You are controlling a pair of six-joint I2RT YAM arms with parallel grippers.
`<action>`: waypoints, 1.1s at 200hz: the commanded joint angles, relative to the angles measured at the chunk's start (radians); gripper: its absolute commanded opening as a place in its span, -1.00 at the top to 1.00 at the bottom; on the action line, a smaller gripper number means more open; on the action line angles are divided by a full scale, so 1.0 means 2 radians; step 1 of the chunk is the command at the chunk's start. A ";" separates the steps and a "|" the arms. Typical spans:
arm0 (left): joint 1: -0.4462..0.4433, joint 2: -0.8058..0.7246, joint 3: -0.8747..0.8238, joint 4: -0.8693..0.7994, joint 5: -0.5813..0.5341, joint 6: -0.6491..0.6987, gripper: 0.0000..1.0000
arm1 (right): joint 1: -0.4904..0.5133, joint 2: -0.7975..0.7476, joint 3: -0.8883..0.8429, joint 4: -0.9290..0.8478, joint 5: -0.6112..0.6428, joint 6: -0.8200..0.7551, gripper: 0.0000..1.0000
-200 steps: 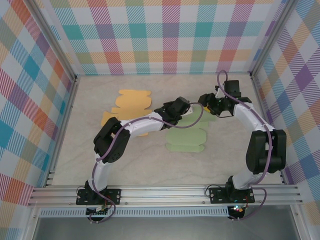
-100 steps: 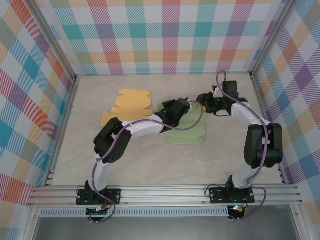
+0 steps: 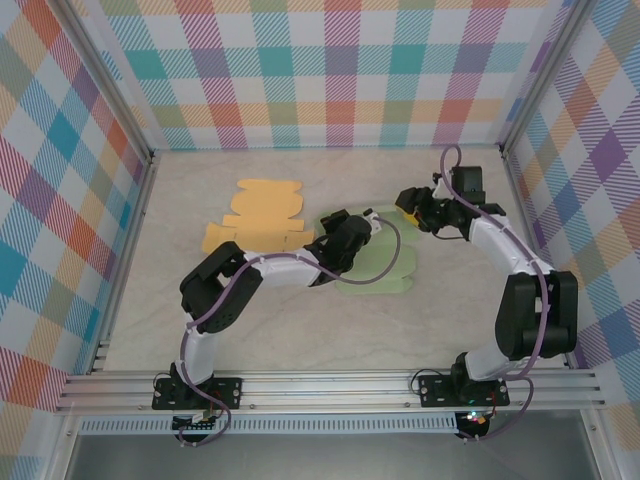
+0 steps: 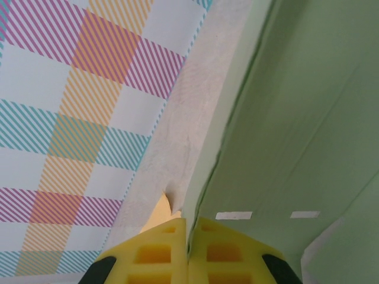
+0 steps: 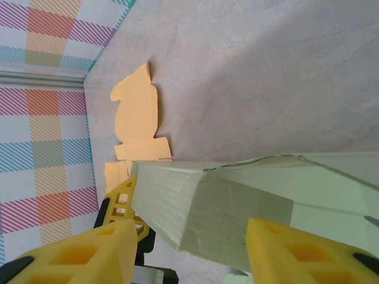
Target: Fold the paper box
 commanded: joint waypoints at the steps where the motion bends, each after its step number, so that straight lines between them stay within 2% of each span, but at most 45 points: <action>1: -0.007 -0.015 -0.011 0.063 -0.009 0.030 1.00 | 0.000 -0.005 -0.013 -0.003 0.001 -0.002 -0.05; 34: -0.014 -0.006 0.000 0.072 -0.013 0.060 1.00 | 0.006 -0.004 -0.014 0.005 -0.006 0.008 -0.02; 78: -0.017 0.005 0.009 0.072 -0.015 0.067 1.00 | 0.024 0.006 -0.022 0.040 -0.012 0.034 0.04; 106: -0.017 0.008 0.009 0.070 -0.011 0.067 1.00 | 0.025 0.015 -0.022 0.056 -0.011 0.043 0.27; 117: -0.017 0.010 0.009 0.066 -0.009 0.068 1.00 | 0.024 0.014 -0.018 0.046 -0.007 0.037 0.29; 131: -0.018 0.011 0.010 0.065 -0.007 0.071 1.00 | 0.024 0.006 -0.010 0.016 0.009 0.017 0.24; 167: -0.018 0.020 0.015 0.052 0.006 0.076 1.00 | 0.019 -0.060 -0.016 -0.048 0.054 -0.026 -0.08; 220: -0.017 0.020 0.013 0.059 0.012 0.083 1.00 | -0.015 -0.178 -0.092 -0.083 0.107 -0.043 -0.19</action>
